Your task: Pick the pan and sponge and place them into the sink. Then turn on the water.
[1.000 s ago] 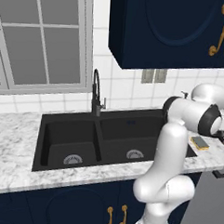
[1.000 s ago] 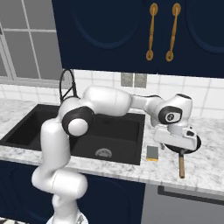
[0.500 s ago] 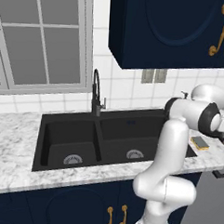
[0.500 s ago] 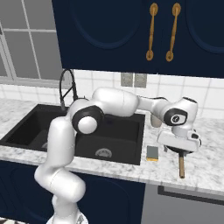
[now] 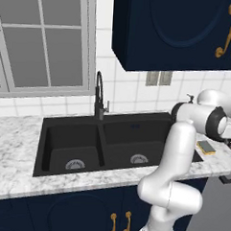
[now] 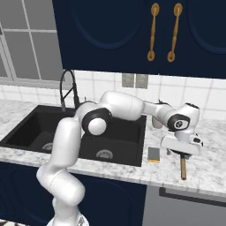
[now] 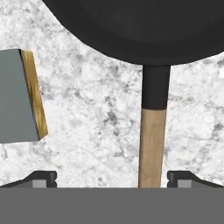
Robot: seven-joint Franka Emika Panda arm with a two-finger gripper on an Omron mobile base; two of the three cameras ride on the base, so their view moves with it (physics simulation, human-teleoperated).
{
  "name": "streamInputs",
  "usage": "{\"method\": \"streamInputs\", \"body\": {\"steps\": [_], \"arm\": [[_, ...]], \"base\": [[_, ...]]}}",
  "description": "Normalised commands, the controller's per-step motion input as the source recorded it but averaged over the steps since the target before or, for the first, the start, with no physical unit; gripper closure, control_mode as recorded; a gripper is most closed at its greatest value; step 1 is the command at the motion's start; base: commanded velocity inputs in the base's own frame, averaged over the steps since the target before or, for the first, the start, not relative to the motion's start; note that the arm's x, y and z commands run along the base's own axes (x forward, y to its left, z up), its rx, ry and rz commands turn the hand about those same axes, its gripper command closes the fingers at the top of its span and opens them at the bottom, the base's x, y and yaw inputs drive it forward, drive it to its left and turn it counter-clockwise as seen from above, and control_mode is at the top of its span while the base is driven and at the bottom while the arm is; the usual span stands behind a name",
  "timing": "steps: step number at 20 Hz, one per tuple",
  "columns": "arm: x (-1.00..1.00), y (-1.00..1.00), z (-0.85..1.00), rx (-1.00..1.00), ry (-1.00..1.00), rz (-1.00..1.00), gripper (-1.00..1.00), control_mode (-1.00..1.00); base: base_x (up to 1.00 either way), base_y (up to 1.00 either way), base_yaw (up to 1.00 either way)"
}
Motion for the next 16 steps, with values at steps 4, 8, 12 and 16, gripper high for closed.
{"method": "streamInputs", "body": {"steps": [4, 8, 12, 16], "arm": [[0.33, -0.3, -0.24, 0.0, 0.0, 0.0, -1.0, -1.0], [0.14, -0.09, -0.17, 0.0, 0.0, 0.0, -1.0, -1.0], [0.07, -0.09, -0.14, 0.0, 0.0, 0.0, -1.0, -1.0], [0.01, -0.03, -0.2, 0.0, 0.0, 0.0, -1.0, -1.0]], "base": [[0.0, 0.0, 0.0], [0.0, 0.0, 0.0], [0.0, 0.0, 0.0], [0.0, 0.0, 0.0]]}}
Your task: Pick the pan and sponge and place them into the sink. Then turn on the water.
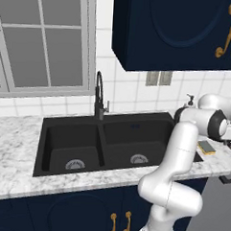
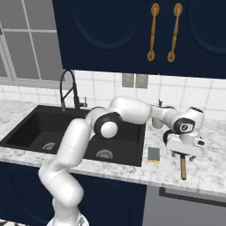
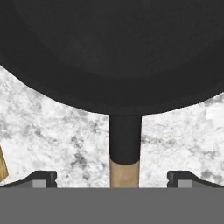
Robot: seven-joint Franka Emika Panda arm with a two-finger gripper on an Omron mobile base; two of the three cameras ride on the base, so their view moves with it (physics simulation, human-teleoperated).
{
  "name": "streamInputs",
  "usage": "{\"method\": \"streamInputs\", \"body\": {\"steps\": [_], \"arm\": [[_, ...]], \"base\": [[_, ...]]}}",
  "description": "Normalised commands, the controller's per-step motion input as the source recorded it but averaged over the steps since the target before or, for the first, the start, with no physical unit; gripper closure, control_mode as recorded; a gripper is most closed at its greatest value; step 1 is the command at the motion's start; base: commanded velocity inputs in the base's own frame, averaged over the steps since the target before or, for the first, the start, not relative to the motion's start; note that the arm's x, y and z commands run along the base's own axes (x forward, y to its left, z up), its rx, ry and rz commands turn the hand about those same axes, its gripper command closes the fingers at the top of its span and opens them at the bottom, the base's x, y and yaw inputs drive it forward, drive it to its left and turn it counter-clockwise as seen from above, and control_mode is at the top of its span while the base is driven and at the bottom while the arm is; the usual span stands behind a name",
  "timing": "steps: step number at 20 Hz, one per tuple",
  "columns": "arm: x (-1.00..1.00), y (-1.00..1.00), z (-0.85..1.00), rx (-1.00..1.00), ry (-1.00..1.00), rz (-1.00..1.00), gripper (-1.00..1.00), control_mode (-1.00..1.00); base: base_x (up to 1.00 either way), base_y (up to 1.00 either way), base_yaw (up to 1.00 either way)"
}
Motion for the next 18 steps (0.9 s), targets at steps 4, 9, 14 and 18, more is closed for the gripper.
{"method": "streamInputs", "body": {"steps": [4, 9, 14, 18], "arm": [[0.01, 0.0, -0.23, 0.0, 0.0, 0.0, -1.0, -1.0], [0.02, 0.0, -0.13, 0.0, 0.0, 0.0, 1.0, -1.0], [0.0, 0.0, -0.04, 0.0, 0.0, 0.0, 1.0, -1.0], [0.0, 0.0, -0.21, 0.0, 0.0, 0.0, 1.0, -1.0]], "base": [[0.0, 0.0, 0.0], [0.0, 0.0, 0.0], [0.0, 0.0, 0.0], [0.0, 0.0, 0.0]]}}
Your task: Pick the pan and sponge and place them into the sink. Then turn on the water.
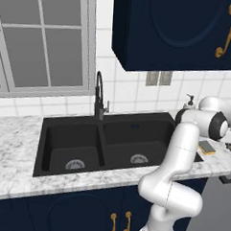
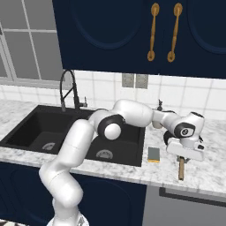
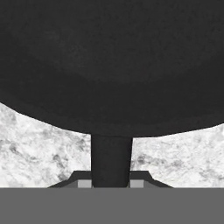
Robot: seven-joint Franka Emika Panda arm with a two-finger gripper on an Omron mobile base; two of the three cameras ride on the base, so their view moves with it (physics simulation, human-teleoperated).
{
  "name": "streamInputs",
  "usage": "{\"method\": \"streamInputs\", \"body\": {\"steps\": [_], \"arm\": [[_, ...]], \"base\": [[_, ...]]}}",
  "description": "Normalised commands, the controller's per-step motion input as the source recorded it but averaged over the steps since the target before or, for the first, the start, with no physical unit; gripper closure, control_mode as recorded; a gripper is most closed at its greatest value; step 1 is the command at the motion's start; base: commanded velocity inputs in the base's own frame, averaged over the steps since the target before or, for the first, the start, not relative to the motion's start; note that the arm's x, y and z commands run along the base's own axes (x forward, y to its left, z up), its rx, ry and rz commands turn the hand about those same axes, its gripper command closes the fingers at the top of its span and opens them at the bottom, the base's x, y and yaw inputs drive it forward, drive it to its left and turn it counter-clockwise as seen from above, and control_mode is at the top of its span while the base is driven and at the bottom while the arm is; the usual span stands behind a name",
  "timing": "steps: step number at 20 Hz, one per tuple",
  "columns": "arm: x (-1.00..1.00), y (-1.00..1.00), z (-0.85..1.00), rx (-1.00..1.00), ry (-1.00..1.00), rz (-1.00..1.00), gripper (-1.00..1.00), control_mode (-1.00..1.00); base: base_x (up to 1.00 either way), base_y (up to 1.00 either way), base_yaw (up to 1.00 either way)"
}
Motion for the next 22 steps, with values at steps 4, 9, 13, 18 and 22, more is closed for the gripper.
{"method": "streamInputs", "body": {"steps": [4, 9, 13, 18, 22], "arm": [[0.0, 0.0, -0.19, 0.0, -0.03, 0.0, 1.0, -1.0], [-0.02, 0.0, 0.01, 0.01, 0.0, 0.0, 1.0, -1.0], [-0.23, 0.0, 0.52, 0.0, -0.03, 0.09, 1.0, -1.0], [-0.08, 0.27, 0.68, -0.02, -0.08, 0.11, 1.0, -1.0], [-0.13, 0.77, 0.34, -0.06, -0.07, 0.13, 1.0, -1.0]], "base": [[0.0, 0.0, 0.0], [0.0, 0.0, 0.0], [0.0, 0.0, 0.0], [0.0, 0.0, 0.0], [0.0, 0.0, 0.0]]}}
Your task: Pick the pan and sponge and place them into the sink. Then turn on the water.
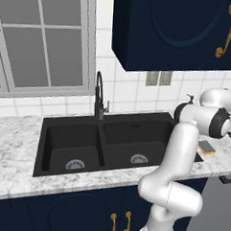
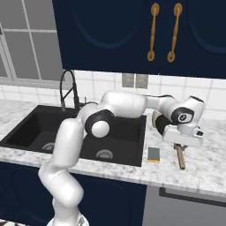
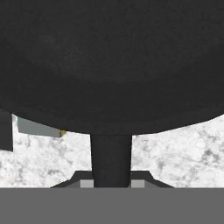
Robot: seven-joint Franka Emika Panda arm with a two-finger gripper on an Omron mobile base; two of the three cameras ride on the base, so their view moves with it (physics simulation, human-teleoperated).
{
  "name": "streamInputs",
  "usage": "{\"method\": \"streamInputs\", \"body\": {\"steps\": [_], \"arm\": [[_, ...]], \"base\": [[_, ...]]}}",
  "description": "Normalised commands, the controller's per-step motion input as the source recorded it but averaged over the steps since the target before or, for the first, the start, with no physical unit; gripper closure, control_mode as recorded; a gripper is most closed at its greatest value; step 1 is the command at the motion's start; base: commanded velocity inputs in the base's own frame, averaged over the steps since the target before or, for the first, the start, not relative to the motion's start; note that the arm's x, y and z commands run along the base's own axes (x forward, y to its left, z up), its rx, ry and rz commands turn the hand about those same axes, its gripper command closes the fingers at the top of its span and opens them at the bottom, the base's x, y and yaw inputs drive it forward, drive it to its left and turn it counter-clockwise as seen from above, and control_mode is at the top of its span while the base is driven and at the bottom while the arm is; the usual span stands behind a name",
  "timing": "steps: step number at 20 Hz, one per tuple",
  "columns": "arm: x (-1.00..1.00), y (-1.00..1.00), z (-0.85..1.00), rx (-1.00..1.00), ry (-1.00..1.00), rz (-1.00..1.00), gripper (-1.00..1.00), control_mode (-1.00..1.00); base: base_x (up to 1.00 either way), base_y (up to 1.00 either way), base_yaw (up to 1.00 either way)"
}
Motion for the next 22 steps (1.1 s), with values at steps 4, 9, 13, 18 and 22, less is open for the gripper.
{"method": "streamInputs", "body": {"steps": [4, 9, 13, 18, 22], "arm": [[-0.14, 0.96, 0.24, -0.09, -0.02, 0.19, 1.0, -1.0], [-0.22, 0.99, 0.01, -0.13, -0.14, 0.27, 1.0, -1.0], [-0.06, 0.81, 0.0, -0.04, -0.2, 0.27, 1.0, -1.0], [0.03, 0.78, 0.0, -0.08, -0.04, 0.27, 1.0, -1.0], [0.01, 0.43, 0.0, -0.12, 0.04, 0.18, 1.0, -1.0]], "base": [[0.0, 0.0, 0.0], [0.0, 0.0, 0.0], [0.0, 0.0, 0.0], [0.0, 0.0, 0.0], [0.0, 0.0, 0.0]]}}
